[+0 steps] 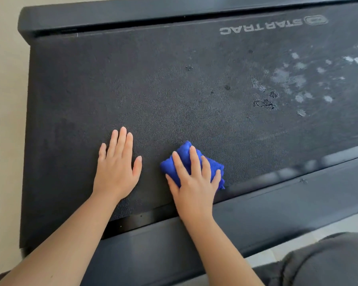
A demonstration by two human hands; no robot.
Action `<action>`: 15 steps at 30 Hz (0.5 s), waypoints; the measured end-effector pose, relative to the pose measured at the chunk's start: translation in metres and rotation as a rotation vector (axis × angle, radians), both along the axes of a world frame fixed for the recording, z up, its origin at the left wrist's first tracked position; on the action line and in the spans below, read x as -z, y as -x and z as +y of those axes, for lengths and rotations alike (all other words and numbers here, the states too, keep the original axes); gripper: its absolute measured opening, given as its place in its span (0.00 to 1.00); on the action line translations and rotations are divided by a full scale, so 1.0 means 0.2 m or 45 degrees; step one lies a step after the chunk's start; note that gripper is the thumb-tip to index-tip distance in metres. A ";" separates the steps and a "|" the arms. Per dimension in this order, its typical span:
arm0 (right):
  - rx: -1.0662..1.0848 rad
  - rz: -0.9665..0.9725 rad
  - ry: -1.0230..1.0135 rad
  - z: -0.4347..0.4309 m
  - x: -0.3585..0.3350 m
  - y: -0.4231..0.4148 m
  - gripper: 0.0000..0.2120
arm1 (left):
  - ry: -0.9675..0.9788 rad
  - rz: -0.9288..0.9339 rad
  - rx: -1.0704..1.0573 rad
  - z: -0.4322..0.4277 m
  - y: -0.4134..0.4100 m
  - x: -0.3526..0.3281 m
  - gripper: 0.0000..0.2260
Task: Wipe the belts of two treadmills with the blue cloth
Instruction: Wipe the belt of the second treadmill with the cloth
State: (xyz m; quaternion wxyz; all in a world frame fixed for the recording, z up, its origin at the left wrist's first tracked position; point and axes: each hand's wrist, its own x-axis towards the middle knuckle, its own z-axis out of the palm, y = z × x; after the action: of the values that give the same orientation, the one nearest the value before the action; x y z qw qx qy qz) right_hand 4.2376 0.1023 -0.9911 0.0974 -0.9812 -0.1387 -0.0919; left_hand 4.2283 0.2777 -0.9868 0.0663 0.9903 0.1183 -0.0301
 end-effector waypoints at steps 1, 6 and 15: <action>-0.059 0.002 0.005 -0.05 0.00 -0.03 0.21 | -0.004 0.005 -0.003 0.00 0.00 0.00 0.29; 0.186 0.015 -0.004 -0.39 0.00 -0.32 0.24 | -0.015 0.017 0.002 0.00 0.00 0.00 0.30; 0.241 -0.035 -0.048 -0.03 0.01 -0.18 0.23 | -0.013 0.024 0.004 0.00 0.00 0.01 0.29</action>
State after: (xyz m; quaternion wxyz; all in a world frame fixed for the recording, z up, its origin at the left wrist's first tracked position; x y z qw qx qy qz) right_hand 4.2737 0.0970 -0.9938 0.1049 -0.9866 -0.0450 -0.1167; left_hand 4.2286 0.2782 -0.9879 0.0599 0.9905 0.1173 -0.0390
